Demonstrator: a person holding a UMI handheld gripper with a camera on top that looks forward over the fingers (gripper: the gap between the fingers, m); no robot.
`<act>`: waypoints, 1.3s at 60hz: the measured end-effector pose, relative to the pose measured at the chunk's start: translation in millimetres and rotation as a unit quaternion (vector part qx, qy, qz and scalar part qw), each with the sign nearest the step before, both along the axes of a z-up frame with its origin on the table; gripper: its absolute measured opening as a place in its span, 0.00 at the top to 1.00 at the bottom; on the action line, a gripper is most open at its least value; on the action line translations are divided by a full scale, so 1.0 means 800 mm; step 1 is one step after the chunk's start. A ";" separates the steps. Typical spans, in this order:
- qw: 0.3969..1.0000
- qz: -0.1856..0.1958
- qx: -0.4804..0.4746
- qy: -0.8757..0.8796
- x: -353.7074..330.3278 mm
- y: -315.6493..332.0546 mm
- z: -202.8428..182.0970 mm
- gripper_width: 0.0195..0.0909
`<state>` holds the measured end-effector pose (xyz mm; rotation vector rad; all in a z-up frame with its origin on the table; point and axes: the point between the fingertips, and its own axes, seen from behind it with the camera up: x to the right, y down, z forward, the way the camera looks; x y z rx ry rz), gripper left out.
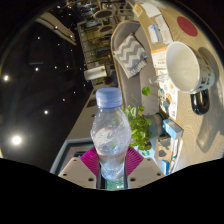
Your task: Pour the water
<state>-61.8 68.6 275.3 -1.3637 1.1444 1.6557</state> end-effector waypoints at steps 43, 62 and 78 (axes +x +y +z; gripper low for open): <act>0.980 0.030 0.046 -0.189 0.115 0.004 0.051 0.86; 0.748 -0.069 0.097 -0.653 0.328 0.021 0.070 0.86; 0.637 0.017 -0.004 -0.771 0.391 -0.002 -0.159 0.86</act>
